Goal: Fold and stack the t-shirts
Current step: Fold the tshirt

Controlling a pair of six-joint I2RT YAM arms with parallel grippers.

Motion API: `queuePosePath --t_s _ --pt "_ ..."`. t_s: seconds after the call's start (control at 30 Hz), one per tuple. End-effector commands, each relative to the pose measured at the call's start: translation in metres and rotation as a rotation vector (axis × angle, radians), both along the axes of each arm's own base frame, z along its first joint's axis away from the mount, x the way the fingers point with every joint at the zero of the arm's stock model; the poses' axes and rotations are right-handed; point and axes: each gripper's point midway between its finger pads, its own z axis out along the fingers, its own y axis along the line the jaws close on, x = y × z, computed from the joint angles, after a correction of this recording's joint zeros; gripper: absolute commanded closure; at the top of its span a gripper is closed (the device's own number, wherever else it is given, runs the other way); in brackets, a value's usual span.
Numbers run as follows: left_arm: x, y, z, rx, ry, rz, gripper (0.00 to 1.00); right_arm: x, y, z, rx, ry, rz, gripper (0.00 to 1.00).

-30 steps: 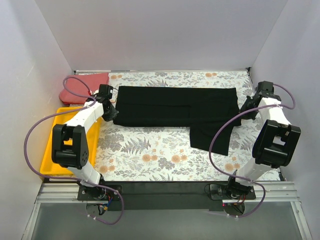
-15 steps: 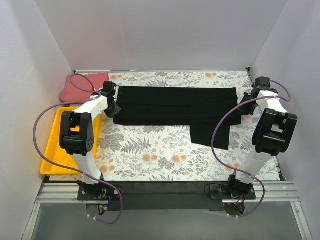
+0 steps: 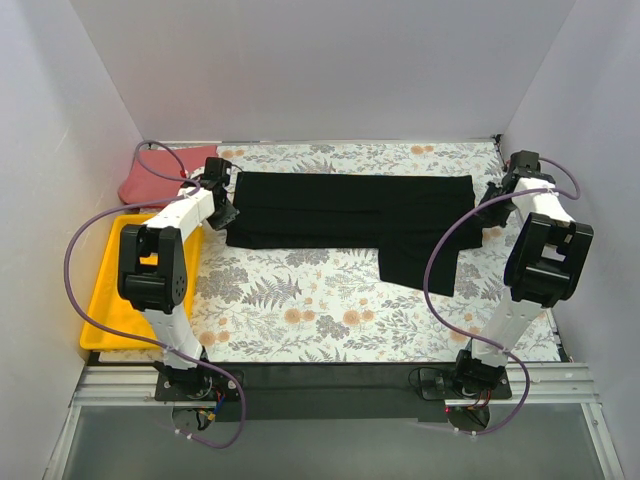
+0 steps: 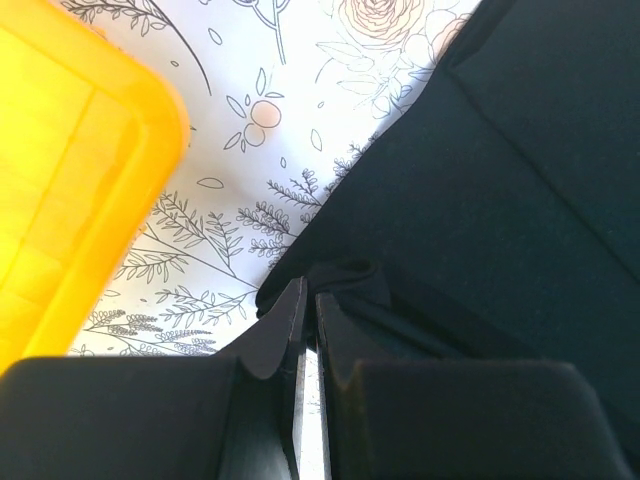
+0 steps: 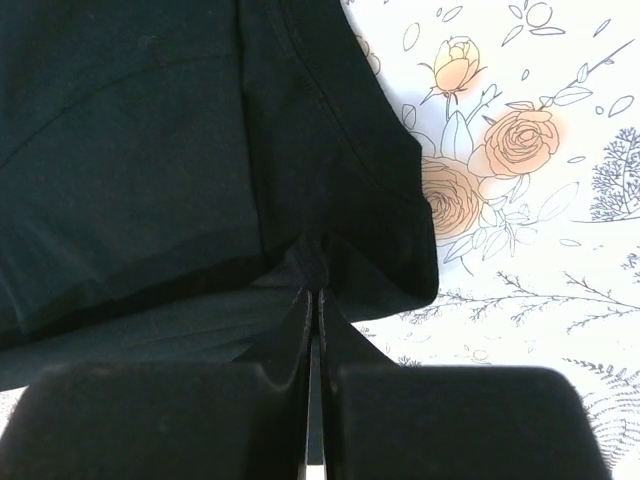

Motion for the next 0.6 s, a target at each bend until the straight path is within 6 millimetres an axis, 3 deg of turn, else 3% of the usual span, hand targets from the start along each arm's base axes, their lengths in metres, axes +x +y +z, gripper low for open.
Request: queuePosePath --t_s 0.0,0.57 --pt "0.011 0.023 0.025 0.083 -0.066 0.043 1.00 0.013 -0.013 0.003 -0.047 -0.027 0.000 0.99" --pt "0.031 0.017 -0.008 0.066 -0.027 0.047 1.00 0.023 -0.012 -0.010 -0.029 -0.035 0.002 0.95"
